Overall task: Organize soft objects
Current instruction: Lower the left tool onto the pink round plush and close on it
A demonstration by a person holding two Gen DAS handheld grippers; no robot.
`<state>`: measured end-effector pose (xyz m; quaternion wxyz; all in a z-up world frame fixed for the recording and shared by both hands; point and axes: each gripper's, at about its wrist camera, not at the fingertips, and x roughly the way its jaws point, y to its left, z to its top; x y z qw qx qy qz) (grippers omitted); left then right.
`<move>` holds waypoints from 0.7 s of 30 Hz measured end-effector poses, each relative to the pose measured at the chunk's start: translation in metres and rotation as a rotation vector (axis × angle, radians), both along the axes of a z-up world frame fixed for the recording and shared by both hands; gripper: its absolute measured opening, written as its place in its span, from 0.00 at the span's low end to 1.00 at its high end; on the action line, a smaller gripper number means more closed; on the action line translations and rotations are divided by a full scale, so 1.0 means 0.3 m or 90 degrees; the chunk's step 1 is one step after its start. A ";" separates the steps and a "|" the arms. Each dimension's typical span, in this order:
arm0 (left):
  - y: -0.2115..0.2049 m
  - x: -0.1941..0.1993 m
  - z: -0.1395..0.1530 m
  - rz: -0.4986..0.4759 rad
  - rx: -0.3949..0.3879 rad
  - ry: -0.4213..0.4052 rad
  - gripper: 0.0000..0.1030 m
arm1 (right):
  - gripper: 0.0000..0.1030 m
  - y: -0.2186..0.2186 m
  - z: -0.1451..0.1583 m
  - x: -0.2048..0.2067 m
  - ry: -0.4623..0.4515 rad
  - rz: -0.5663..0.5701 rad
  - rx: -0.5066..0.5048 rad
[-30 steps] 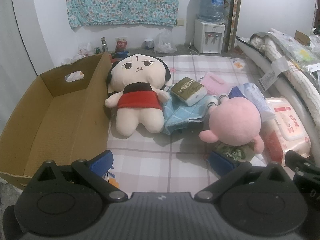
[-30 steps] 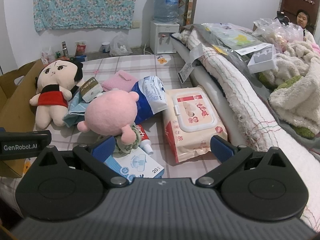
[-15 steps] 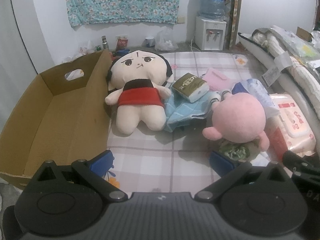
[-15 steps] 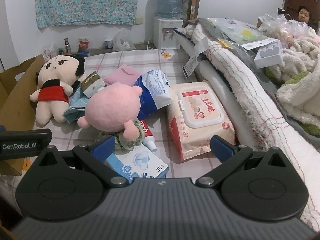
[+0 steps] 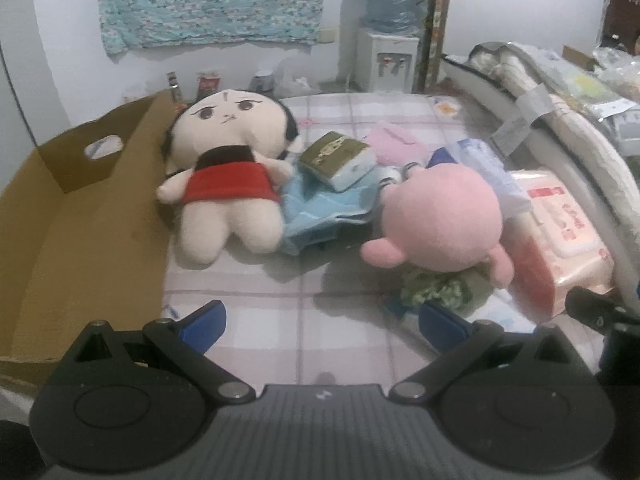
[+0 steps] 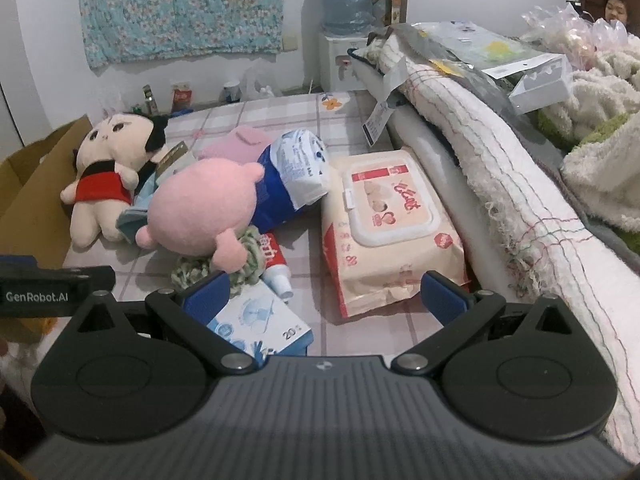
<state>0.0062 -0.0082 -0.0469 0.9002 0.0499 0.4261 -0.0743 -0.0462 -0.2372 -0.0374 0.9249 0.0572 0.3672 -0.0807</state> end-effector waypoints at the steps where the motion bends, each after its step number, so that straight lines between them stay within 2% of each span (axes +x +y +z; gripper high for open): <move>1: -0.004 0.005 -0.001 -0.005 -0.006 0.000 0.99 | 0.99 -0.011 -0.001 0.002 -0.004 -0.001 0.006; 9: -0.038 0.065 0.054 -0.060 -0.072 -0.023 0.90 | 0.98 -0.080 0.039 0.067 -0.041 0.008 0.094; 16: -0.089 0.143 0.075 -0.114 -0.067 -0.006 0.76 | 0.89 -0.118 0.080 0.177 -0.056 0.025 0.177; 18: -0.108 0.162 0.067 -0.135 -0.061 0.007 0.75 | 0.83 -0.127 0.075 0.209 -0.052 0.026 0.205; 21: -0.131 0.177 0.050 -0.169 -0.050 0.019 0.76 | 0.80 -0.134 0.050 0.265 -0.030 0.031 0.251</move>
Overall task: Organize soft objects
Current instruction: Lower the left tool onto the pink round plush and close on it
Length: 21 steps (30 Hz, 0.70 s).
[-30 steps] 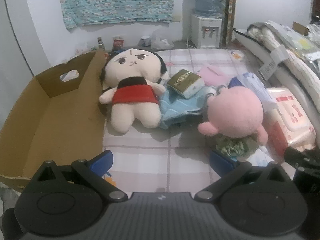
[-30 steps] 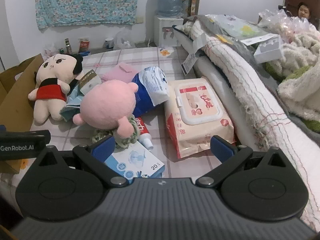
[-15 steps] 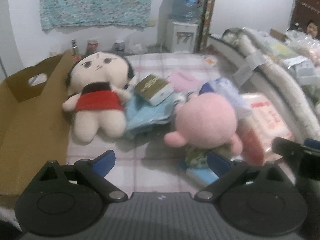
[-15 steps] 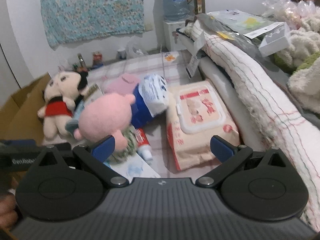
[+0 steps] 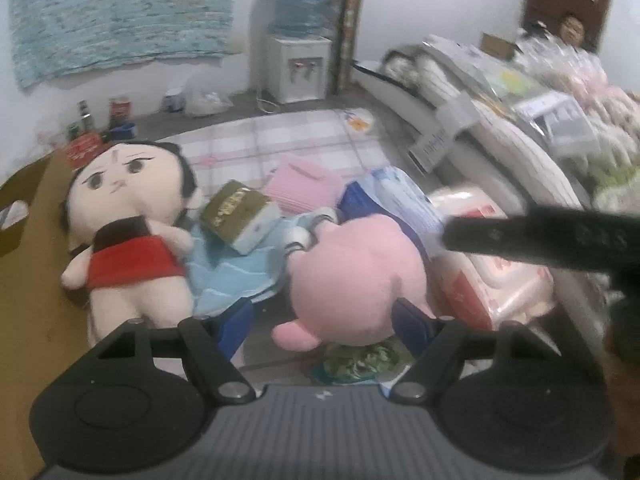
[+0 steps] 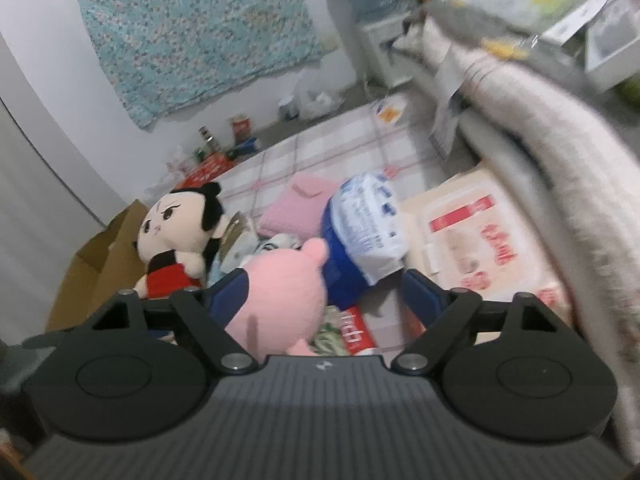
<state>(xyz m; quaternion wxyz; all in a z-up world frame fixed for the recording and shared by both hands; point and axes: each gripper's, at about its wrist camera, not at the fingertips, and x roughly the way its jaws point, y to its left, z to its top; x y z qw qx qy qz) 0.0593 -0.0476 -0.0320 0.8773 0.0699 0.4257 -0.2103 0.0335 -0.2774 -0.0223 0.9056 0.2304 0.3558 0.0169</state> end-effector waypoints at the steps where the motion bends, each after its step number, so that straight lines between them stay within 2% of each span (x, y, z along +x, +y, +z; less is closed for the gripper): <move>1: -0.005 0.002 -0.006 -0.008 0.004 0.003 0.77 | 0.80 0.001 -0.008 0.019 0.006 0.005 0.012; 6: -0.044 0.033 -0.035 -0.040 0.014 0.007 0.77 | 0.78 0.008 -0.062 0.108 0.038 0.015 0.063; 10: -0.058 0.060 -0.056 -0.061 -0.005 0.024 0.77 | 0.74 0.010 -0.119 0.176 0.071 0.016 0.091; 15: -0.078 0.067 -0.065 -0.078 -0.002 0.032 0.78 | 0.59 -0.017 -0.179 0.225 0.097 0.030 0.201; 17: -0.080 0.065 -0.065 -0.079 0.000 0.031 0.78 | 0.59 -0.022 -0.185 0.226 0.103 0.034 0.235; 21: -0.081 0.047 -0.053 -0.088 -0.002 0.027 0.78 | 0.59 -0.019 -0.180 0.214 0.105 0.035 0.252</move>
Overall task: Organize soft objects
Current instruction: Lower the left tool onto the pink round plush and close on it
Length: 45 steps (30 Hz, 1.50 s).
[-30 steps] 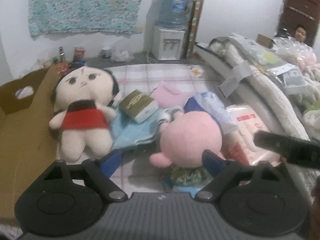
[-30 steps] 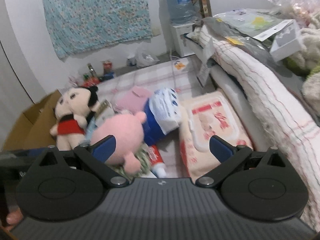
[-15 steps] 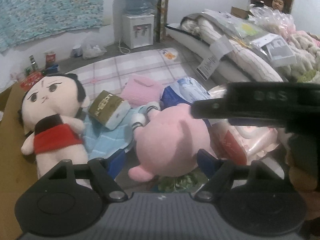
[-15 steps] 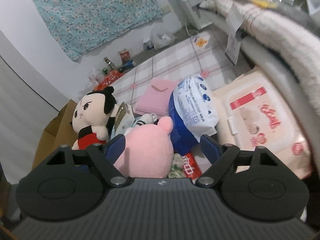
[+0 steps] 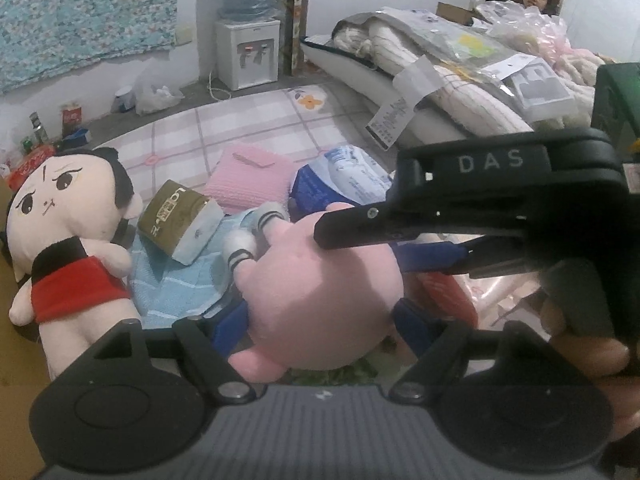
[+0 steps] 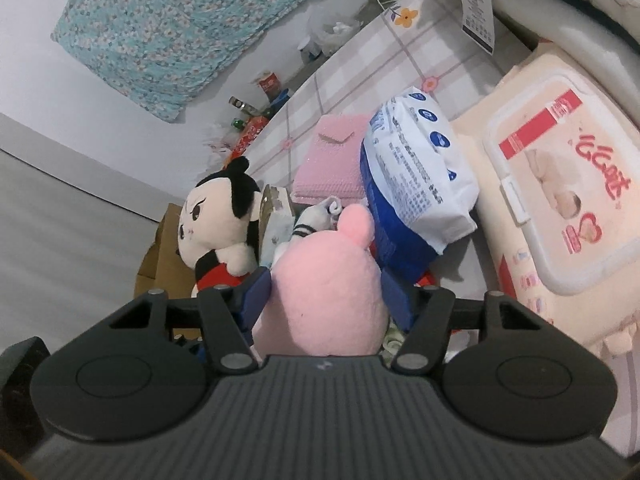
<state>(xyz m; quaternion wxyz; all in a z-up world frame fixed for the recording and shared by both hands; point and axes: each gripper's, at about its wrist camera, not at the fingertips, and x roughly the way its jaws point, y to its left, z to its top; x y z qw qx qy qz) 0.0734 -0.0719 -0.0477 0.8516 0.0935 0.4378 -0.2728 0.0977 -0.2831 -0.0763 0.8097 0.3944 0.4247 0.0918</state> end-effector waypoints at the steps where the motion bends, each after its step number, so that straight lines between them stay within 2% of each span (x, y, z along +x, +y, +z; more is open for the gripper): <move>1: 0.001 -0.008 0.007 -0.004 -0.003 -0.003 0.78 | 0.59 -0.003 0.004 -0.006 0.000 -0.001 0.003; 8: -0.003 -0.056 0.077 -0.018 -0.044 -0.030 0.85 | 0.59 -0.023 0.094 -0.089 -0.028 -0.008 -0.003; 15: -0.052 -0.079 0.101 -0.045 -0.100 -0.042 0.90 | 0.60 -0.056 0.229 -0.163 -0.066 -0.025 -0.078; 18: -0.084 -0.089 0.058 -0.052 -0.079 -0.048 0.90 | 0.60 -0.084 0.245 -0.188 -0.064 -0.032 -0.088; 23: -0.111 -0.086 -0.025 -0.049 -0.026 -0.023 0.90 | 0.60 -0.114 0.143 -0.192 -0.005 -0.035 -0.042; 26: -0.103 -0.090 -0.019 -0.046 -0.017 -0.035 0.92 | 0.60 -0.105 0.112 -0.201 -0.002 -0.032 -0.018; 33: -0.094 -0.121 0.005 -0.043 0.022 -0.076 0.93 | 0.59 -0.081 0.127 -0.192 -0.022 -0.013 0.012; 37: -0.075 -0.122 0.008 -0.034 0.024 -0.075 0.93 | 0.59 -0.055 0.140 -0.182 -0.027 0.002 0.027; 41: -0.027 -0.110 0.022 -0.014 -0.001 -0.067 0.93 | 0.59 -0.029 0.139 -0.167 -0.026 0.017 0.052; 44: 0.001 -0.107 0.029 -0.003 -0.009 -0.068 0.86 | 0.59 -0.009 0.135 -0.154 -0.026 0.031 0.072; 45: 0.007 -0.102 0.028 0.004 -0.005 -0.069 0.80 | 0.60 -0.002 0.134 -0.150 -0.028 0.035 0.076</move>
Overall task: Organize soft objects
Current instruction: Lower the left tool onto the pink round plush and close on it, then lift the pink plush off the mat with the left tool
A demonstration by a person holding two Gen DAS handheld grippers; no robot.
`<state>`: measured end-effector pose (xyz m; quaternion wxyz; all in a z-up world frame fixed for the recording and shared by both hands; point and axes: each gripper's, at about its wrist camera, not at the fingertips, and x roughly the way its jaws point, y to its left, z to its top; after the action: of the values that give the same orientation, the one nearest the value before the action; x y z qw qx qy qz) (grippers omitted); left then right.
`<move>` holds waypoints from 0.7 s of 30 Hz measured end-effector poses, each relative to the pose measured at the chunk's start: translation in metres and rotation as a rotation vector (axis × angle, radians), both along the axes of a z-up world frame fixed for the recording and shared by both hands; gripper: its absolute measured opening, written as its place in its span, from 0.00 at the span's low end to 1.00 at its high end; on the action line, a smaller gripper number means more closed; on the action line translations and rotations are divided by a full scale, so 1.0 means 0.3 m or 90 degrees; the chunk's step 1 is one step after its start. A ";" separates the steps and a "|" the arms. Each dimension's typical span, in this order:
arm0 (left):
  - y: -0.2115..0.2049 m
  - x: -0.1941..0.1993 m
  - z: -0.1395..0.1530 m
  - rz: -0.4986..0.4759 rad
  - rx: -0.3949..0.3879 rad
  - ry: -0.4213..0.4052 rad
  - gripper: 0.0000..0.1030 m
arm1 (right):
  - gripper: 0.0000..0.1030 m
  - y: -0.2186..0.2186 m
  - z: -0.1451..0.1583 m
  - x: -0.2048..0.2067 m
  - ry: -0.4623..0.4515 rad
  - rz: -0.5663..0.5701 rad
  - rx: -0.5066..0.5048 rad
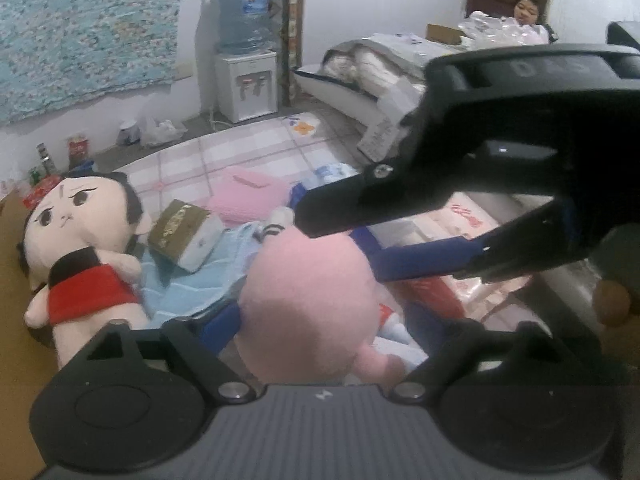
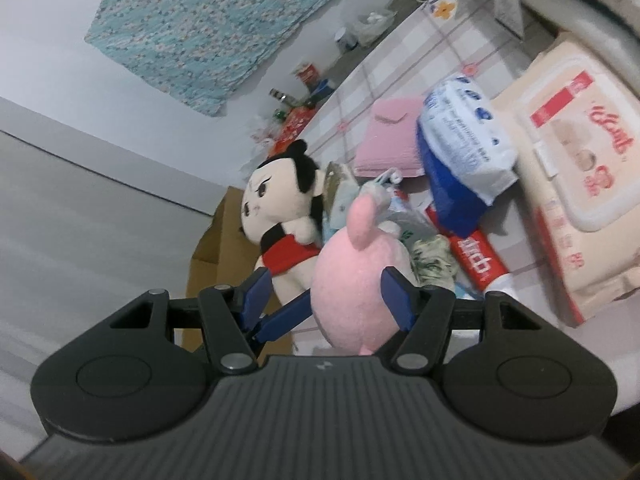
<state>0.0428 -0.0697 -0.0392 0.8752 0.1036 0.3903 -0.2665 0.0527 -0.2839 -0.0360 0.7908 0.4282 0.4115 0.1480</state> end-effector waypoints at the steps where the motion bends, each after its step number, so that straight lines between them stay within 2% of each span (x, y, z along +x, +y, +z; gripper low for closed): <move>1: 0.007 0.005 -0.002 0.006 0.003 0.000 0.73 | 0.60 0.005 0.000 0.004 -0.003 0.004 0.003; 5: 0.044 0.027 -0.007 0.017 -0.016 0.021 0.71 | 0.59 0.006 -0.005 0.011 -0.009 0.002 0.019; 11: 0.081 0.063 -0.016 0.033 -0.027 0.058 0.71 | 0.59 -0.039 -0.040 0.000 -0.004 -0.039 0.028; 15: 0.089 0.090 -0.027 0.035 -0.020 0.082 0.71 | 0.59 -0.053 -0.072 -0.017 0.010 -0.059 -0.008; 19: 0.124 0.109 -0.025 0.052 -0.072 0.110 0.67 | 0.59 -0.059 -0.105 -0.048 0.016 -0.059 -0.036; 21: 0.154 0.115 -0.016 0.060 -0.117 0.125 0.66 | 0.59 -0.068 -0.114 -0.065 0.016 -0.061 -0.046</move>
<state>0.0773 -0.0234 -0.0441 0.8500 -0.0219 0.4527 -0.2685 0.0332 -0.3042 -0.0701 0.8065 0.4206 0.4057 0.0893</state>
